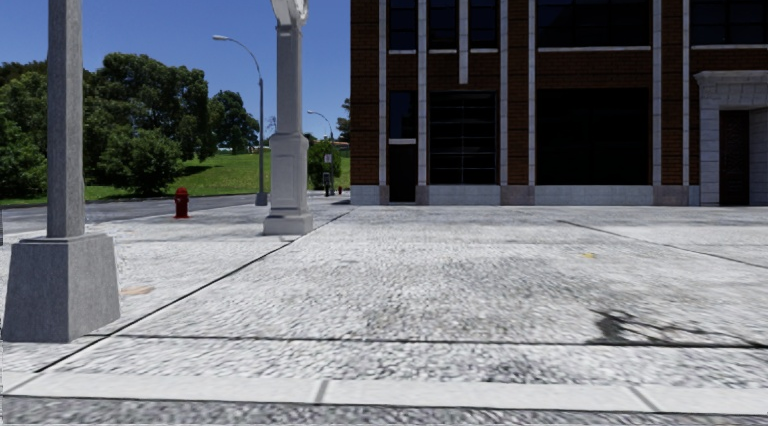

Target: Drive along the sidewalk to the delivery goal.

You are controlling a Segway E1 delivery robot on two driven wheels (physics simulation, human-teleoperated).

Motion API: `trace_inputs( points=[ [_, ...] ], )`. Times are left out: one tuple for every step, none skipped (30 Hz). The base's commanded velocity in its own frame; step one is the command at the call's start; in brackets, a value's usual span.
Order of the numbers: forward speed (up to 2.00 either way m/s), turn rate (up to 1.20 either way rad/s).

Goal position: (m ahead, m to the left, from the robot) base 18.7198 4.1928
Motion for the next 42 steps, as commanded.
trace_inputs(
  points=[
    [2.00, 0.00],
    [2.00, 0.00],
    [2.00, 0.00],
    [2.00, -0.37],
    [2.00, -0.87],
    [2.00, -1.20],
    [2.00, -1.20],
    [2.00, -1.20],
    [2.00, -1.20],
    [2.00, 0.00],
    [2.00, 0.00],
    [2.00, 0.00],
    [2.00, 0.00],
    [2.00, 0.00],
    [2.00, 0.00],
    [2.00, 0.00],
    [2.00, 0.00],
    [2.00, 0.00],
    [2.00, 0.00],
    [2.00, 0.00],
    [2.00, 0.00],
    [2.00, 0.00],
    [2.00, 0.00],
    [2.00, 0.00],
    [2.00, 0.00],
    [2.00, 0.00],
    [2.00, 0.00],
    [2.00, 0.00],
    [2.00, 0.00],
    [2.00, 0.00],
    [2.00, 0.00],
    [2.00, 0.00],
    [2.00, 0.00],
    [2.00, 0.00],
    [2.00, 0.00],
    [2.00, 0.00],
    [2.00, 0.00],
    [2.00, 0.00],
    [2.00, 0.00],
    [2.00, 0.00],
    [2.00, 0.00],
    [2.00, 0.00]
  ],
)
